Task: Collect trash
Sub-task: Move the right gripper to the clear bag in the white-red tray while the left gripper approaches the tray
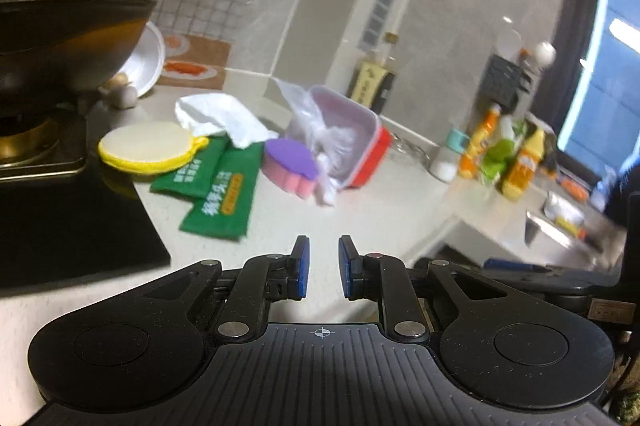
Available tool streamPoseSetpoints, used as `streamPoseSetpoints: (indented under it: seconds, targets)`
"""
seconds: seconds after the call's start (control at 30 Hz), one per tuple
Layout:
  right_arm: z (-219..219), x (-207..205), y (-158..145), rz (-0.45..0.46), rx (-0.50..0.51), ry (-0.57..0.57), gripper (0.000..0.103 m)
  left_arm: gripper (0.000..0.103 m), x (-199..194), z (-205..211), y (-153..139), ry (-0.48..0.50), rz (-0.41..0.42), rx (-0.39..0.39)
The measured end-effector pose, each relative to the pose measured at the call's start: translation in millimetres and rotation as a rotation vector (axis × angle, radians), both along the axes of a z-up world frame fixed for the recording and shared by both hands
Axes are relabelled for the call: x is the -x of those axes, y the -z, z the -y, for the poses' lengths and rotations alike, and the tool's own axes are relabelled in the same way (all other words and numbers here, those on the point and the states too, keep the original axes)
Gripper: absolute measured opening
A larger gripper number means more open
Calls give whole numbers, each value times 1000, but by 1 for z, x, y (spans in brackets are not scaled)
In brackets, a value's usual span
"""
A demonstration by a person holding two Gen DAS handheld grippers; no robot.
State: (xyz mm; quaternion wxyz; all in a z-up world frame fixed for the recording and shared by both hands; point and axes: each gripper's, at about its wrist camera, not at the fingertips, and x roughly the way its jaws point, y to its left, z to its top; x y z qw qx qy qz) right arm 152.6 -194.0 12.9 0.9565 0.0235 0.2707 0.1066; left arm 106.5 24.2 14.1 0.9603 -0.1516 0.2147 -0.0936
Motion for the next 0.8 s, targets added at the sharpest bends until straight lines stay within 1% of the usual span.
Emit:
streamPoseSetpoints:
  seconds: [0.03, 0.07, 0.13, 0.17, 0.2, 0.23, 0.3, 0.33, 0.37, 0.4, 0.47, 0.5, 0.53, 0.57, 0.6, 0.63, 0.7, 0.8]
  targets:
    - [1, -9, -4, -23, 7, -9, 103, 19, -8, -2, -2, -26, -16, -2]
    - [1, -19, -8, -33, 17, -22, 103, 19, -18, -3, -6, -75, -46, -27]
    - [0, -37, -21, 4, 43, -46, 103, 20, -33, 1, -13, -207, -92, -113]
    - [-2, -43, -27, 27, 56, -51, 103, 20, -39, 3, -16, -252, -88, -153]
    - [-4, -52, -33, 57, 61, -60, 103, 20, -43, 2, -18, -247, -75, -169]
    - [-5, -59, -37, 75, 50, -80, 103, 20, -47, 0, -19, -205, -62, -160]
    - [-11, -81, -46, 88, 21, -126, 103, 20, -52, -6, -19, -81, -57, -84]
    - [-16, -94, -51, 102, 24, -133, 103, 20, -54, -9, -15, -30, -53, -20]
    - [-24, -109, -55, 128, 46, -127, 102, 20, -56, -9, -12, -3, -52, 19]
    - [-33, -125, -59, 153, 72, -109, 100, 20, -58, -7, -8, 11, -58, 42]
    - [-45, -157, -62, 157, 96, -69, 87, 20, -63, 1, -3, 5, -85, 39]
    - [-50, -179, -60, 130, 91, -55, 84, 20, -66, 5, -1, 3, -99, 30]
    - [-51, -192, -57, 101, 76, -52, 76, 20, -69, 9, 2, 10, -109, 22]
    - [-49, -208, -52, 57, 57, -52, 64, 20, -70, 11, 3, 21, -114, 14]
    - [-44, -220, -47, 24, 45, -32, 61, 20, -72, 14, 4, 30, -118, 1]
    - [-38, -223, -43, 14, 33, -12, 59, 20, -75, 16, 5, 32, -121, -15]
    - [-18, -227, -37, 13, 10, 18, 58, 20, -79, 10, 5, 23, -128, -30]
    - [16, -228, -23, -16, 10, 88, 59, 20, -91, 8, 3, -7, -154, -13]
